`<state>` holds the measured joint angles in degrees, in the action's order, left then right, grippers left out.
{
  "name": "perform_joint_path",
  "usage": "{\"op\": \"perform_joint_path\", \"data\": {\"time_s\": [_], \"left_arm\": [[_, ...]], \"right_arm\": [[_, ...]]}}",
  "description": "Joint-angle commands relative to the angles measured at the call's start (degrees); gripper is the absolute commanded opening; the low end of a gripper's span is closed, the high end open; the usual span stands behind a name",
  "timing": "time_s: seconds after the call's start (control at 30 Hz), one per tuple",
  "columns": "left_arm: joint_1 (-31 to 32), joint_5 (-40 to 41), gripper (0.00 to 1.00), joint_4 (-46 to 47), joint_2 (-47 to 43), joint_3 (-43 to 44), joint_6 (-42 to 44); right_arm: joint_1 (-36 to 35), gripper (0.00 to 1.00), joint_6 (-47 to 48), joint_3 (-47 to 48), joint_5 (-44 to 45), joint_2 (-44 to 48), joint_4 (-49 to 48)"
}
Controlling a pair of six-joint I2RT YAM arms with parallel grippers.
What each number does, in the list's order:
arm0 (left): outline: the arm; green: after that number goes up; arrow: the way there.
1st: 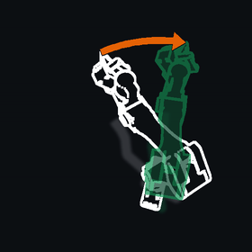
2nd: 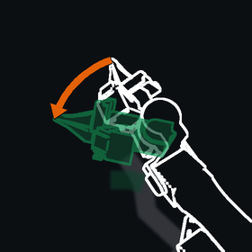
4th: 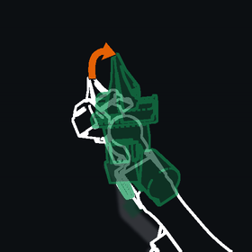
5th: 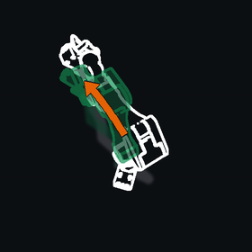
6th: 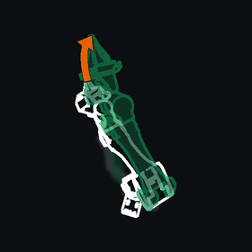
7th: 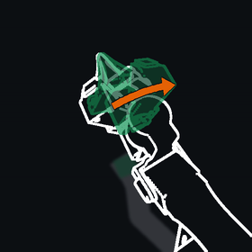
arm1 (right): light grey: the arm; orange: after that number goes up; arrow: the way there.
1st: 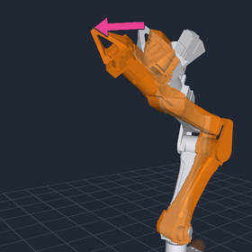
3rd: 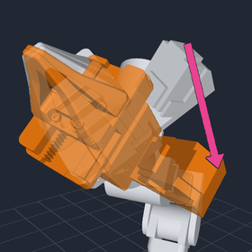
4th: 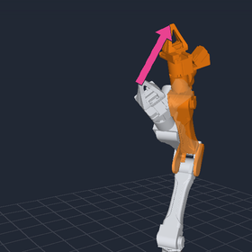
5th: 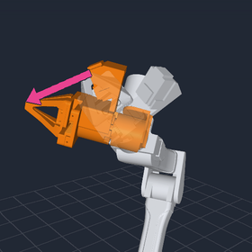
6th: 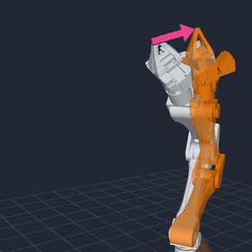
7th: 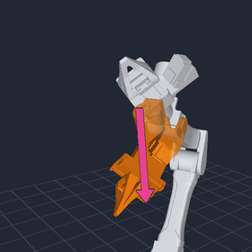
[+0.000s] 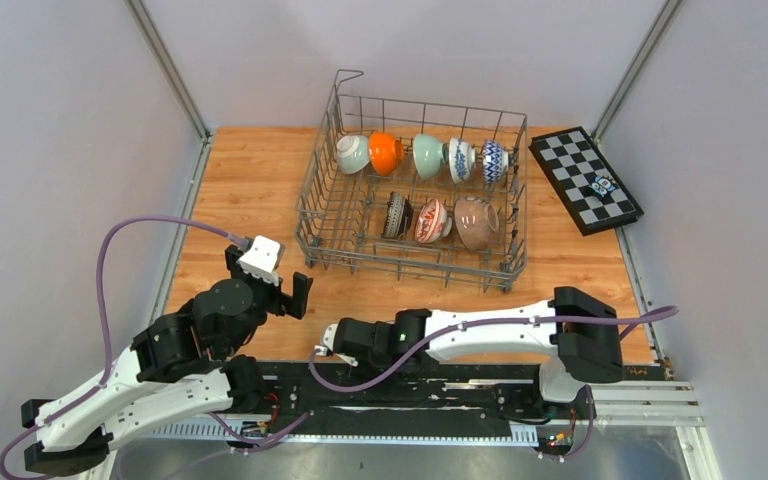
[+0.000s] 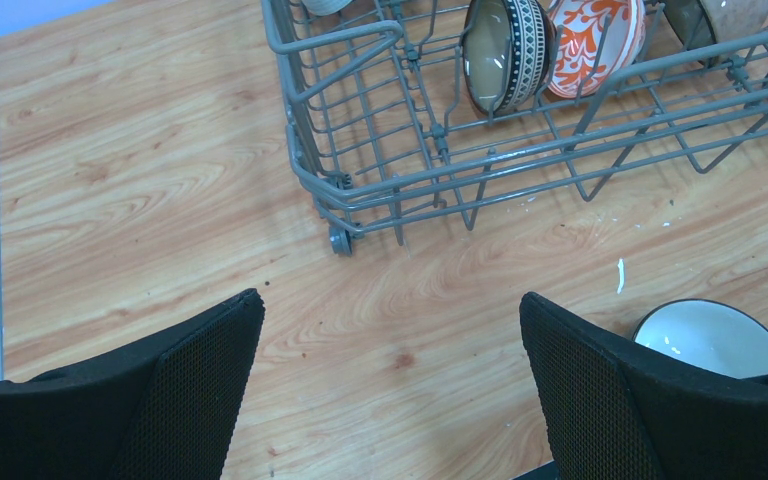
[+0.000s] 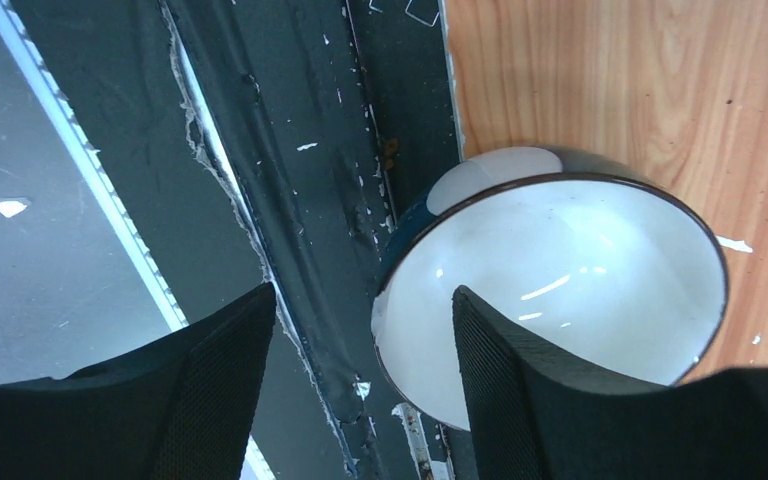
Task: Load the bowls into the dish rack
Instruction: Pick up the bowl from the center of the board.
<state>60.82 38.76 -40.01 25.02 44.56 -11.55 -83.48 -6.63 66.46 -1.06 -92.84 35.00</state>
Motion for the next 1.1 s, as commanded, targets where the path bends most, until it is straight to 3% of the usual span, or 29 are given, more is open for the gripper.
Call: {"op": "perform_joint_path", "data": {"time_s": [0.0, 0.67, 0.8, 0.97, 1.07], "left_arm": [[-0.5, -0.2, 1.00, -0.2, -0.3, -0.7, -0.2], [-0.5, 0.0, 1.00, -0.2, -0.1, -0.7, -0.3], [-0.4, 0.0, 1.00, -0.2, 0.0, -0.7, -0.3], [-0.4, 0.0, 1.00, -0.2, 0.0, -0.7, -0.3], [-0.5, 0.0, 1.00, -0.2, 0.1, -0.7, -0.3]], "right_arm": [[-1.1, 0.66, 0.6, 1.6, 0.1, -2.4, 2.2], [-1.8, 0.40, 1.0, 2.9, 6.0, -7.5, 3.6], [-1.9, 0.29, 1.2, 3.4, 6.5, -8.2, 4.4], [-2.1, 0.04, 1.4, 3.9, 7.1, -8.3, 5.2], [-2.1, 0.03, 1.6, 3.9, 7.4, -7.0, 5.2]]}}
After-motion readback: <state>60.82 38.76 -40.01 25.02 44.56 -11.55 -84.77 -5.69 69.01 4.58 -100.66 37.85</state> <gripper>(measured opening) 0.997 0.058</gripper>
